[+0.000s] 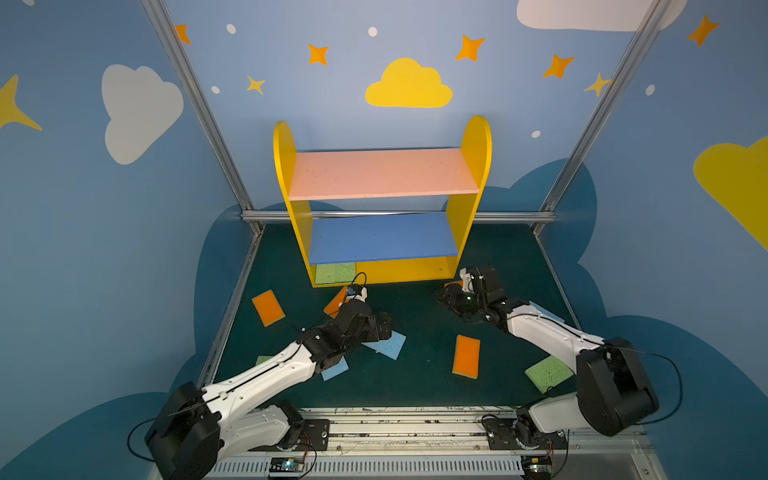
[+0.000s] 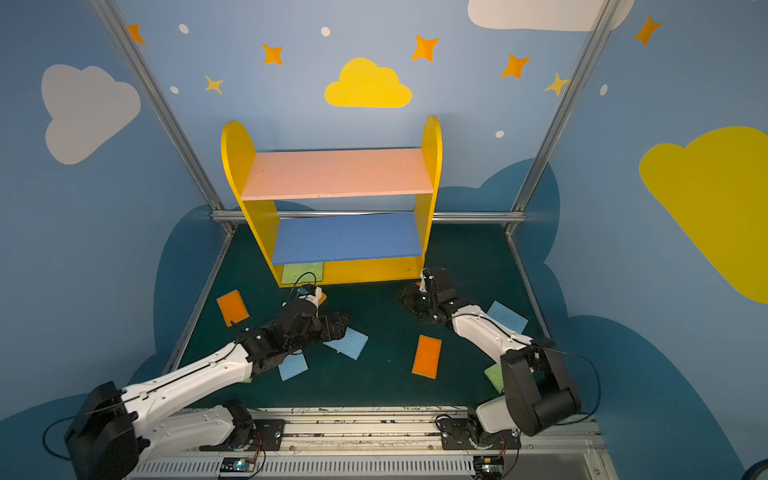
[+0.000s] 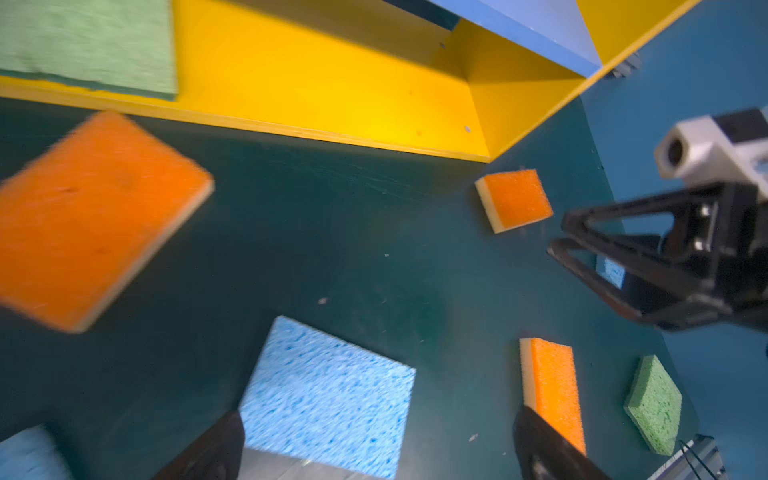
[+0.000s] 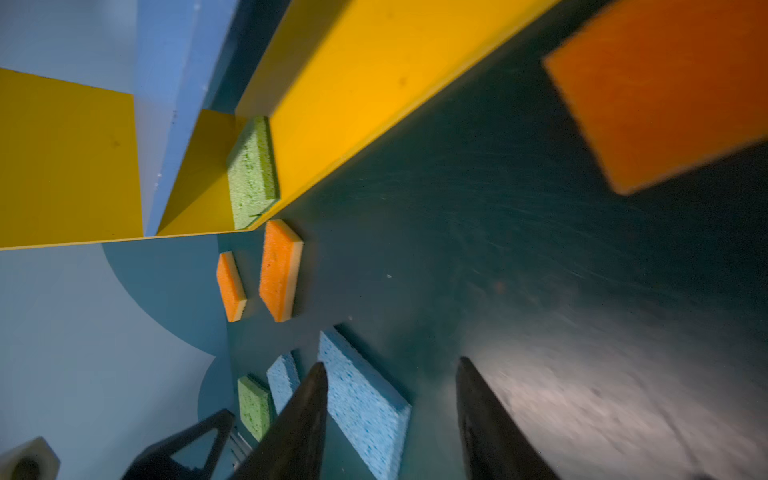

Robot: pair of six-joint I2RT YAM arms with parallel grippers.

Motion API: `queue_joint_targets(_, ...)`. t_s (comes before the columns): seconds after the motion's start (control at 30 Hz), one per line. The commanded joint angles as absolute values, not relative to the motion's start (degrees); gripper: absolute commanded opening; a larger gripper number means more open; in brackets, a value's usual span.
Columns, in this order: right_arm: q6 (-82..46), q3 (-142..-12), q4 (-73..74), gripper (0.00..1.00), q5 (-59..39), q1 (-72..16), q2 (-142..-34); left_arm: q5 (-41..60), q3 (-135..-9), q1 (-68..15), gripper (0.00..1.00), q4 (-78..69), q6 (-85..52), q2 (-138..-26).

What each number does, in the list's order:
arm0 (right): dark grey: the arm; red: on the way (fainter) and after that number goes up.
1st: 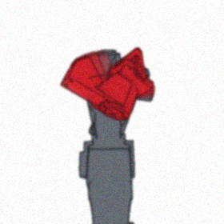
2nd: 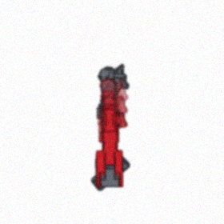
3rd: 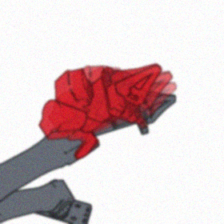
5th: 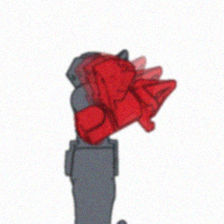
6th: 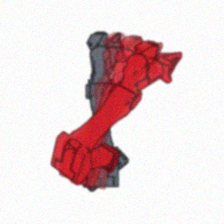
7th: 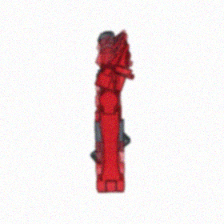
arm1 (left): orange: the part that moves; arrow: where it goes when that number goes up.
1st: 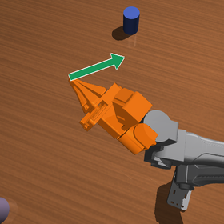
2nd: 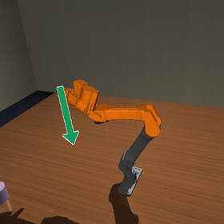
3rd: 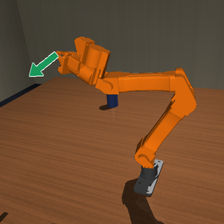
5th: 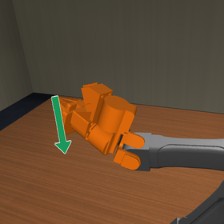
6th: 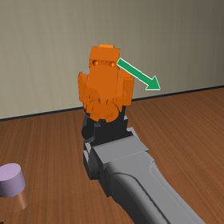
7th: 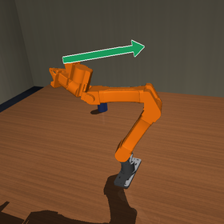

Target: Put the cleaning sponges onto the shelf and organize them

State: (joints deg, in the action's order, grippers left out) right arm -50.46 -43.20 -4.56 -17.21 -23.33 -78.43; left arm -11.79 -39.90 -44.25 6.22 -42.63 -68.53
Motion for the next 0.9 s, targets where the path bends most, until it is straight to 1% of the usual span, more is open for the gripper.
queue_joint_targets(0.0, -47.4, -37.3, -13.6, 0.49, -17.5, -17.7, -70.2, -10.1, -44.6, -46.1, 1.00, 0.1, -41.2, -75.8)
queue_joint_targets(0.13, -43.8, -31.4, -20.8, 0.48, -16.9, -7.8, -59.2, -7.0, -51.0, -48.7, 0.99, -2.1, -40.5, -85.3)
queue_joint_targets(0.23, -45.2, -26.5, -24.9, 0.50, -10.8, -1.1, -49.4, -5.1, -54.5, -49.8, 0.99, -3.0, -40.3, -90.2)
queue_joint_targets(0.27, -44.7, -25.0, -25.2, 0.52, -9.7, 0.3, -47.1, -4.7, -55.2, -50.2, 1.00, -3.2, -40.4, -91.2)
queue_joint_targets(0.33, -44.2, -23.2, -29.7, 0.63, -6.5, 5.0, -40.8, -3.8, -56.6, -50.5, 0.99, -3.6, -40.5, -93.4)
queue_joint_targets(0.37, -43.9, -23.1, -31.9, 0.64, -5.3, 6.9, -38.8, -3.4, -57.0, -50.6, 0.99, -3.8, -40.5, -94.2)
queue_joint_targets(0.43, -43.1, -23.4, -36.1, 0.70, -3.1, 10.5, -35.8, -2.6, -57.7, -50.7, 1.00, -4.1, -40.6, -95.8)
queue_joint_targets(0.53, -42.0, -23.9, -39.3, 0.74, -1.5, 14.9, -35.5, -1.6, -58.3, -50.9, 0.99, -4.7, -41.0, -97.5)
queue_joint_targets(0.67, -45.3, -22.9, -39.2, 0.75, -1.2, 18.7, -40.8, -0.8, -58.7, -51.2, 0.99, -5.2, -41.3, -98.9)
queue_joint_targets(0.87, -48.8, -18.4, -32.0, 0.75, -2.1, 20.4, -47.2, -0.4, -57.8, -51.3, 1.00, -5.4, -41.6, -99.2)
